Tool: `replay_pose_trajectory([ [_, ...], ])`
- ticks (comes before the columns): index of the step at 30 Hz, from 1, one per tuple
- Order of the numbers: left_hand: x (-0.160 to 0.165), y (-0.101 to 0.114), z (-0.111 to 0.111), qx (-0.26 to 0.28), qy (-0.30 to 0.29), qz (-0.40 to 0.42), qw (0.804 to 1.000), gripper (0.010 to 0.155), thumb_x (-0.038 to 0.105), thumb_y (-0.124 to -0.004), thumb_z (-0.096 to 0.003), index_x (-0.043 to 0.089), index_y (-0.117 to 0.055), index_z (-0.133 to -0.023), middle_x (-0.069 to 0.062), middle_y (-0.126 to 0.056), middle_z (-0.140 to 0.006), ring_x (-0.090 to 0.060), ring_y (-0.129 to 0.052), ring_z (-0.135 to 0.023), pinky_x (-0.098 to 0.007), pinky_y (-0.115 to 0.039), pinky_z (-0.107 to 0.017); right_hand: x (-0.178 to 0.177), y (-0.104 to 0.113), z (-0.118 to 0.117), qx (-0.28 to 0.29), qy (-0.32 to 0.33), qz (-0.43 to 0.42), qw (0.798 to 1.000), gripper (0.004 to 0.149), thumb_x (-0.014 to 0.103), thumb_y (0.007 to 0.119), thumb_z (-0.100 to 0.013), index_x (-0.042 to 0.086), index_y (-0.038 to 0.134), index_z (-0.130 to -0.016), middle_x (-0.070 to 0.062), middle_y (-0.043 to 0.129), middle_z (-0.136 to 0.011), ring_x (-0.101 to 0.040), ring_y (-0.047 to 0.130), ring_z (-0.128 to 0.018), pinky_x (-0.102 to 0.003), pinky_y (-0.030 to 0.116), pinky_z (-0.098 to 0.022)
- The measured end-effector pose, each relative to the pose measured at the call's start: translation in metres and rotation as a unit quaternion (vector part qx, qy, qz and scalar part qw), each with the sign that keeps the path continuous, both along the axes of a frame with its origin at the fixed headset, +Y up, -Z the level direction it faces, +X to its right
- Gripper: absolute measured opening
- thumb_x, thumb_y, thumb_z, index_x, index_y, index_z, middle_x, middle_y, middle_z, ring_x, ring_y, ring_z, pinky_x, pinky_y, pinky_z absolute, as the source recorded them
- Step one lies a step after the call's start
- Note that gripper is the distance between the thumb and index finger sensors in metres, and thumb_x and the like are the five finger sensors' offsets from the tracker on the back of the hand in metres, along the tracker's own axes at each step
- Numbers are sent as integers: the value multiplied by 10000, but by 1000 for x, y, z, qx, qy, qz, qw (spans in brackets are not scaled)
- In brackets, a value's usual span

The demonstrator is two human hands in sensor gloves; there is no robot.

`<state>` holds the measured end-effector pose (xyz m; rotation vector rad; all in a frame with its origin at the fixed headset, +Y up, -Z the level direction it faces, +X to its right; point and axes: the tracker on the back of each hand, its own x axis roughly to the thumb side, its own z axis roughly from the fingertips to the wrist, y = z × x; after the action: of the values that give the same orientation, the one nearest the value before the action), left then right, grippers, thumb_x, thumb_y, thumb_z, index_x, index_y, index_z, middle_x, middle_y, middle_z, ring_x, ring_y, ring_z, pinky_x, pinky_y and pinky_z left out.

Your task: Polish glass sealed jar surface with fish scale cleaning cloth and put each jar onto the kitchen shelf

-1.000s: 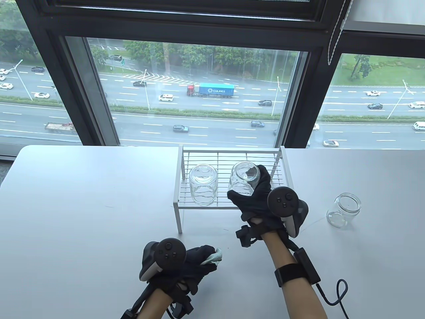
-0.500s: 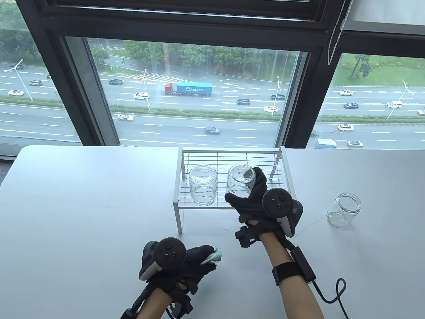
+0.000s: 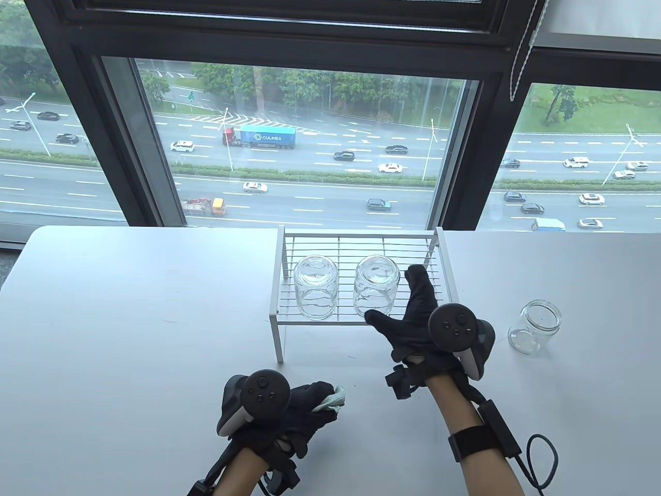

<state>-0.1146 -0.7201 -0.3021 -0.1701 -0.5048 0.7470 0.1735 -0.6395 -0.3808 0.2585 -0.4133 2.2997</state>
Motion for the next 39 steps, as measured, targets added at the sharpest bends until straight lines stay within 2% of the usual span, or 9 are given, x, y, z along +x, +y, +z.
replay_pose_trajectory([
  [8, 2, -1, 0, -3, -3, -9, 1000, 585, 471, -817, -491, 130, -743, -961, -279, -929, -847, -495, -1015, -592, -481, -928, -363, 92, 15, 23, 31, -110, 65, 991, 890, 594, 827, -403, 211, 431, -1102, -231, 397, -1151, -520, 489, -1026, -697, 406, -715],
  [11, 2, -1, 0, -5, -2, -10, 1000, 586, 472, -816, -491, 129, -744, -961, -281, -928, -847, -496, -1015, -593, -481, -928, -364, 132, 6, 22, 20, -171, 131, 976, 843, 588, 812, -413, 232, 467, -1095, -228, 391, -1152, -516, 479, -1028, -694, 404, -716],
  [16, 2, -2, 0, -9, 0, -11, 1000, 587, 472, -816, -491, 130, -742, -962, -280, -928, -848, -509, -1011, -589, -483, -927, -365, 184, -23, 18, -60, -241, 208, 946, 825, 583, 797, -420, 258, 463, -1100, -241, 340, -1156, -527, 434, -1032, -696, 393, -716],
  [20, 2, -2, 0, -10, -1, -13, 1000, 587, 472, -816, -492, 129, -743, -962, -280, -927, -849, -496, -1014, -595, -483, -926, -365, 200, -41, 12, -115, -269, 219, 931, 818, 580, 801, -419, 276, 468, -1102, -254, 341, -1152, -530, 464, -1019, -684, 426, -715],
  [22, 2, -2, 0, -10, -2, -15, 1000, 588, 472, -816, -492, 130, -742, -963, -281, -927, -849, -507, -1009, -593, -484, -925, -366, 204, -50, 6, -145, -288, 241, 915, 821, 585, 799, -417, 293, 454, -1103, -263, 355, -1147, -519, 506, -1005, -671, 464, -710],
  [27, 1, -1, 0, -9, 3, -9, 1000, 590, 473, -817, -490, 130, -742, -964, -282, -926, -850, -509, -1008, -594, -486, -924, -367, 202, -65, -7, -199, -299, 285, 889, 817, 591, 792, -416, 360, 415, -1103, -269, 399, -1142, -510, 580, -981, -653, 527, -697],
  [31, 1, -1, 0, -8, 4, -8, 1000, 591, 474, -817, -490, 129, -741, -965, -283, -925, -851, -510, -1008, -594, -486, -924, -368, 199, -74, -17, -237, -307, 319, 865, 747, 579, 774, -422, 367, 479, -1075, -252, 459, -1136, -493, 618, -972, -635, 560, -692],
  [35, 0, -1, 0, -6, 5, -7, 1000, 591, 474, -816, -491, 130, -741, -965, -284, -925, -851, -510, -1008, -594, -486, -924, -368, 197, -76, -24, -221, -330, 318, 861, 623, 508, 775, -436, 348, 577, -1005, -224, 640, -1076, -452, 762, -900, -604, 647, -654],
  [39, -1, 0, 0, -4, 7, -2, 1000, 591, 473, -817, -491, 130, -741, -965, -284, -925, -852, -511, -1007, -595, -487, -924, -368, 198, -74, -26, -212, -343, 322, 857, 534, 453, 813, -424, 337, 664, -924, -191, 731, -1027, -416, 834, -848, -571, 703, -625],
])
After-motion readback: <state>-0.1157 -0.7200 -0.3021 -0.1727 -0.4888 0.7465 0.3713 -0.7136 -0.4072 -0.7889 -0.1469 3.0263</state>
